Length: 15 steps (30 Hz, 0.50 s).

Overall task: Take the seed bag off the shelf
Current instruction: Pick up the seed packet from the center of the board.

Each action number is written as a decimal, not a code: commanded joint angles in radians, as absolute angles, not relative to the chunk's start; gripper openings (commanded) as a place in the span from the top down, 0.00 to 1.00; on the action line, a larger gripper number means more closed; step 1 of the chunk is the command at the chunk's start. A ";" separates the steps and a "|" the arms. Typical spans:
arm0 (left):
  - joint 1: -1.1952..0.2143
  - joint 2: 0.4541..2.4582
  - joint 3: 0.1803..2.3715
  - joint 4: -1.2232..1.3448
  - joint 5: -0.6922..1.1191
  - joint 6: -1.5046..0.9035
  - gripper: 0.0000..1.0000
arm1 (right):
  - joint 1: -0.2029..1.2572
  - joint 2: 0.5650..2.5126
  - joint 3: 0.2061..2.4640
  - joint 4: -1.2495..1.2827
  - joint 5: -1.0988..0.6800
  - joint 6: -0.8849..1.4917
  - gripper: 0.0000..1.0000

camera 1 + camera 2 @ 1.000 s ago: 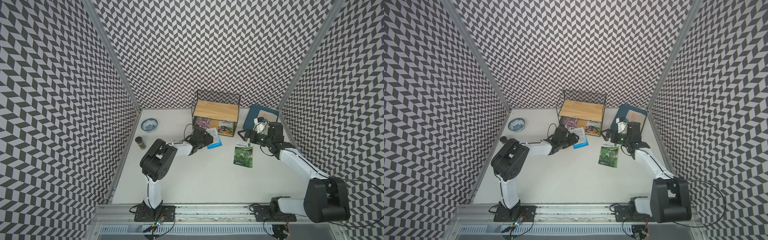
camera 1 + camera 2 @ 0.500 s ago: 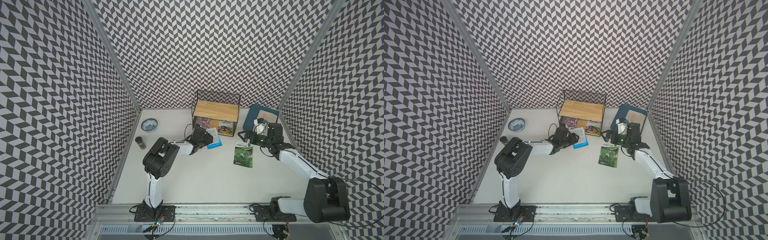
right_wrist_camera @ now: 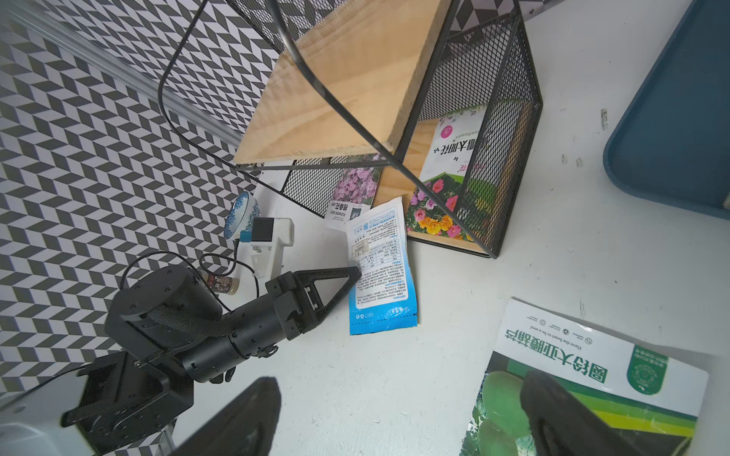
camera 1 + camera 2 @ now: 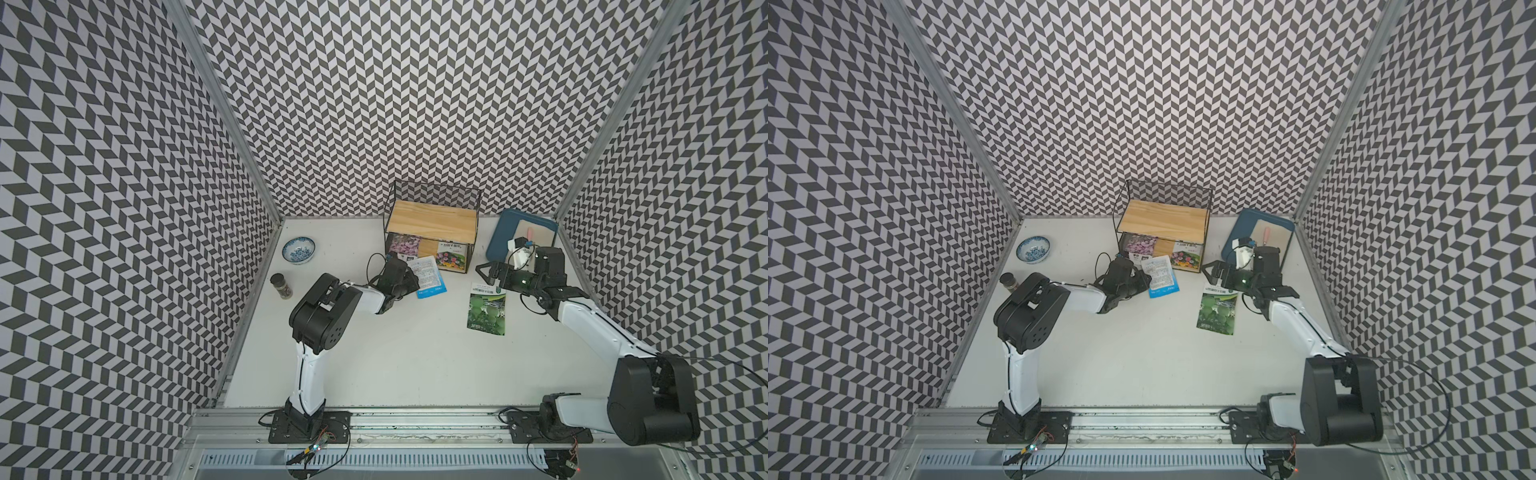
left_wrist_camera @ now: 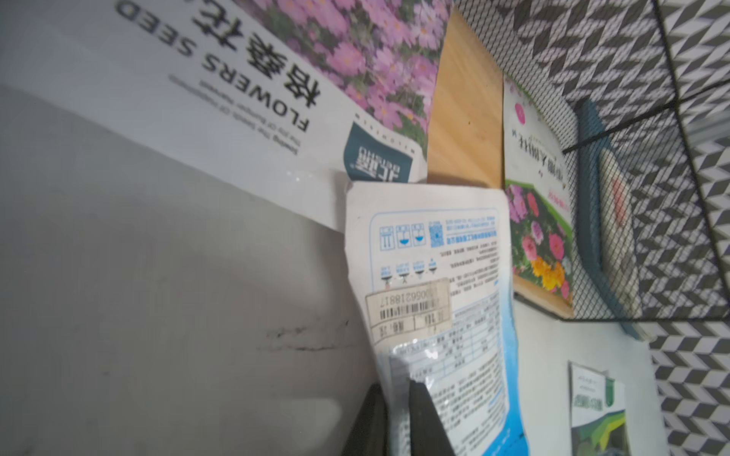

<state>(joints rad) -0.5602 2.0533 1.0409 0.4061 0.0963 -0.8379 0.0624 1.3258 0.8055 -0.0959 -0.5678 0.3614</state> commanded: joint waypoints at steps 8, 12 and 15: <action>-0.566 2.010 0.994 0.430 0.144 -0.808 1.00 | 0.058 1.274 0.808 -0.079 -0.546 0.353 0.00; -0.584 1.913 0.932 0.416 0.141 -0.781 1.00 | 0.056 1.242 0.815 -0.111 -0.538 0.345 0.00; -0.596 1.815 0.878 0.369 0.116 -0.755 1.00 | 0.055 1.210 0.809 -0.133 -0.525 0.341 0.00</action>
